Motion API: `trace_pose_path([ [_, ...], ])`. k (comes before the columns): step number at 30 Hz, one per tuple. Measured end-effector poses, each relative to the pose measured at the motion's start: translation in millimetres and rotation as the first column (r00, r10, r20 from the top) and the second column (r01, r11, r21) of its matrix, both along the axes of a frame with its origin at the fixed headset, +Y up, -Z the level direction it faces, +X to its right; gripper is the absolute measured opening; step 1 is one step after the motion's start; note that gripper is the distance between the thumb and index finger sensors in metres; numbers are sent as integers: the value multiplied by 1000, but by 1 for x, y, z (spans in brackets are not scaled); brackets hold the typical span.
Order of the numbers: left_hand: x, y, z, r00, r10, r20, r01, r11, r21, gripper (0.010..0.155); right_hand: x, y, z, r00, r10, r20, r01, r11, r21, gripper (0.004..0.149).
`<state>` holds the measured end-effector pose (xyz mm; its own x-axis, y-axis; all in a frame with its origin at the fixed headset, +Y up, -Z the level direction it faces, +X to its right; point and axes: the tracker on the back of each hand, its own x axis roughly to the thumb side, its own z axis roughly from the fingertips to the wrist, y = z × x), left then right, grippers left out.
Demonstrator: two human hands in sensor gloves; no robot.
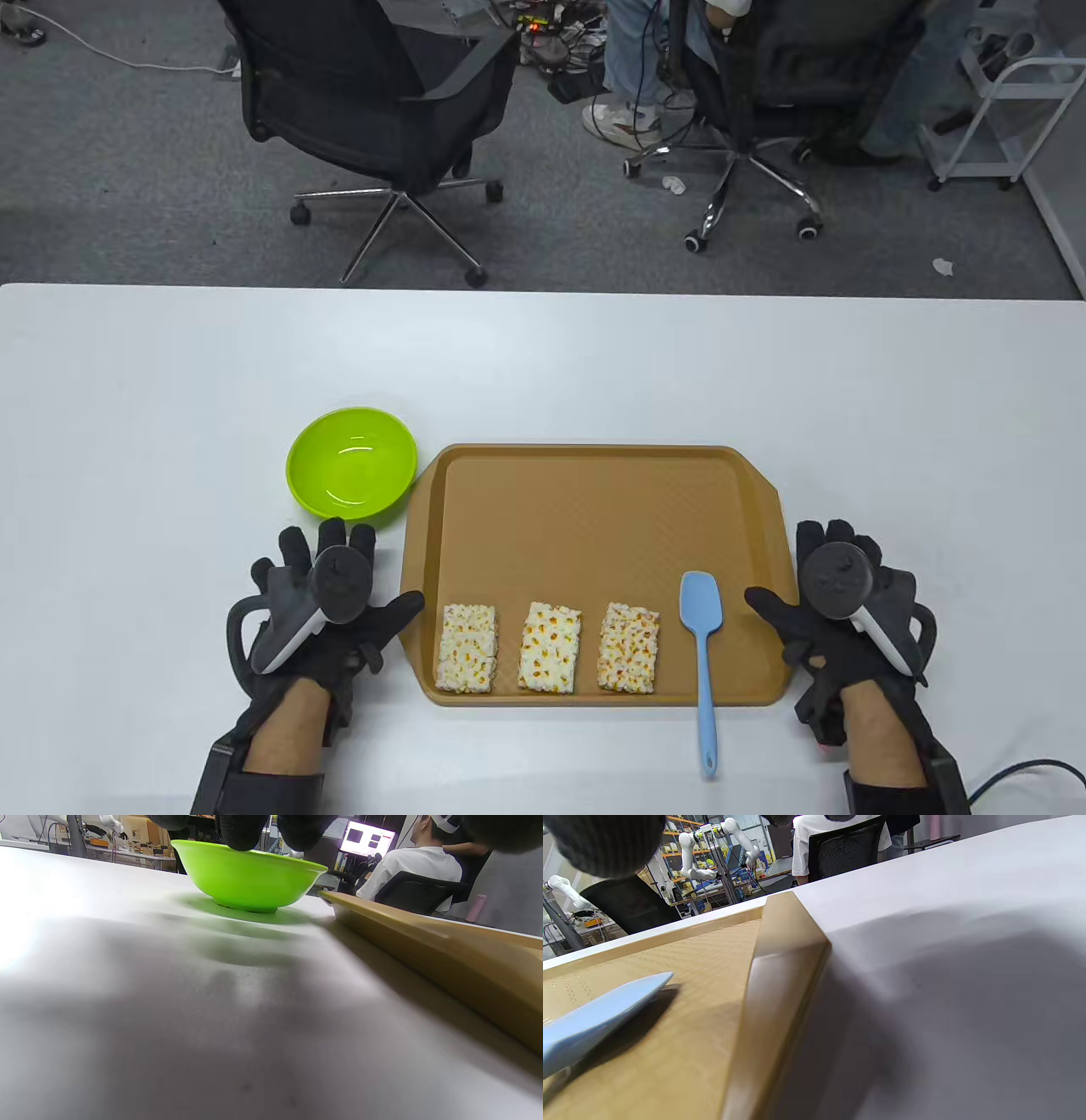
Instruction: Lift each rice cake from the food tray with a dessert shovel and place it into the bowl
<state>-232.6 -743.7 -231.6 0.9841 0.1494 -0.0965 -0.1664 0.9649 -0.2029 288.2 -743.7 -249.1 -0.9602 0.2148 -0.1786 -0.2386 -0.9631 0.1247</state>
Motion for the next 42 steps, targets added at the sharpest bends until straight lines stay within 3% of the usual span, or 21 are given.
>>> trace_pose_path([
  [12, 0, 0, -1, 1000, -12, -6, 12, 1000, 10, 97, 1, 0, 1, 1000, -17, 4, 17, 1000, -5, 97],
  [18, -2, -3, -10, 994, -10, -106, 18, 997, 81, 99, 1, 0, 0, 1000, -26, -2, 26, 1000, -6, 97],
  [21, -10, -2, -19, 973, 127, -193, -110, 989, 98, 99, 0, 0, 0, 1000, -24, -8, 24, 1000, -8, 97],
  [24, -20, 2, -29, 928, 256, -271, -231, 965, 122, 99, 0, 0, 1, 999, -30, -12, 30, 1000, -9, 97],
  [28, -34, 1, -44, 890, 282, -358, -250, 959, 134, 99, -2, -1, 1, 999, -34, -21, 34, 999, -21, 96],
  [33, -49, -10, -56, 724, 482, -493, -437, 874, 212, 97, -5, -1, 1, 999, -33, -33, 32, 999, -30, 96],
  [37, -56, -18, -60, 691, 487, -534, -443, 869, 220, 93, -7, -1, 1, 999, -33, -39, 31, 999, -35, 96],
  [39, -58, -23, -61, 651, 535, -539, -487, 839, 244, 90, -8, -1, 1, 999, -30, -44, 29, 999, -35, 96],
  [42, -59, -37, -61, 522, 672, -525, -612, 724, 318, 86, -12, 0, 1, 998, -23, -53, 21, 999, -36, 96],
])
